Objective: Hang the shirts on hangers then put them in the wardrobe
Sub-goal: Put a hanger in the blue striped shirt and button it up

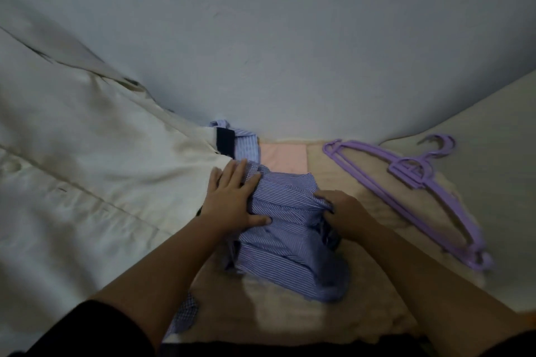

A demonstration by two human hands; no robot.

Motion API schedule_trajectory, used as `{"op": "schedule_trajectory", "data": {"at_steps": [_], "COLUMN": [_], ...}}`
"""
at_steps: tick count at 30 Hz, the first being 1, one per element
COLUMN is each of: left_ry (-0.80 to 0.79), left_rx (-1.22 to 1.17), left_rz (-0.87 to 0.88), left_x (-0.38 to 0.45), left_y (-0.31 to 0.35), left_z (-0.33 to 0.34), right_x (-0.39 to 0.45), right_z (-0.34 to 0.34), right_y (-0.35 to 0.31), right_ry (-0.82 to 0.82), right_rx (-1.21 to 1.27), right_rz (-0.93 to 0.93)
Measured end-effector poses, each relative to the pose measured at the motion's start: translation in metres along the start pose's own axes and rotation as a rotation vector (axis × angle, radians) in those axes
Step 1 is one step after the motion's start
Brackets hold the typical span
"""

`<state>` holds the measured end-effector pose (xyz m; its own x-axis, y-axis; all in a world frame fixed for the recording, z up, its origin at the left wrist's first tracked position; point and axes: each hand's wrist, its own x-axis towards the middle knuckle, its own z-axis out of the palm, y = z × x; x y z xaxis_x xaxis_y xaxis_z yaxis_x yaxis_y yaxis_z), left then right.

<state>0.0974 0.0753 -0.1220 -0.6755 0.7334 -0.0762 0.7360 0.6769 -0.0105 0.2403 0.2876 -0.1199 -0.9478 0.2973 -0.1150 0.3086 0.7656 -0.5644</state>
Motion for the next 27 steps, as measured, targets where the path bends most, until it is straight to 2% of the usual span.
{"op": "schedule_trajectory", "data": {"at_steps": [5,9,11,14,16,19,20,22,23,25,27], "left_ry": [-0.057,-0.059,-0.067,-0.103,-0.112,-0.100,-0.092,-0.062,-0.044,-0.009,0.044], "left_rx": [-0.065,-0.095,-0.132,-0.228,-0.320,-0.411,-0.408,-0.391,-0.390,-0.377,-0.330], "left_rz": [0.085,0.113,0.098,0.076,0.070,0.061,0.062,0.072,0.079,0.086,0.109], "left_x": [0.005,0.005,0.005,0.003,0.000,-0.005,-0.006,-0.008,-0.008,-0.010,-0.014], "left_y": [0.032,0.041,0.036,0.021,0.012,0.004,0.002,-0.001,-0.004,-0.007,-0.005], "left_z": [0.005,0.004,0.004,0.004,0.003,0.002,0.003,0.006,0.008,0.012,0.013], "right_x": [-0.021,-0.023,-0.024,-0.023,-0.018,-0.006,-0.005,-0.003,-0.003,-0.007,-0.009], "right_z": [-0.031,-0.039,-0.040,-0.029,-0.015,0.002,0.004,0.004,-0.001,-0.013,-0.019], "right_y": [0.050,0.066,0.052,0.021,0.007,0.002,0.003,0.008,0.012,0.009,0.013], "right_ry": [0.026,0.047,0.070,0.141,0.093,-0.024,0.043,0.321,0.414,0.339,0.277], "right_rx": [-0.076,-0.315,-0.433,-0.329,-0.279,-0.356,-0.376,-0.335,-0.338,-0.398,-0.440], "right_rz": [0.072,0.190,0.160,0.022,-0.020,-0.020,-0.031,-0.060,-0.018,0.204,0.228]}}
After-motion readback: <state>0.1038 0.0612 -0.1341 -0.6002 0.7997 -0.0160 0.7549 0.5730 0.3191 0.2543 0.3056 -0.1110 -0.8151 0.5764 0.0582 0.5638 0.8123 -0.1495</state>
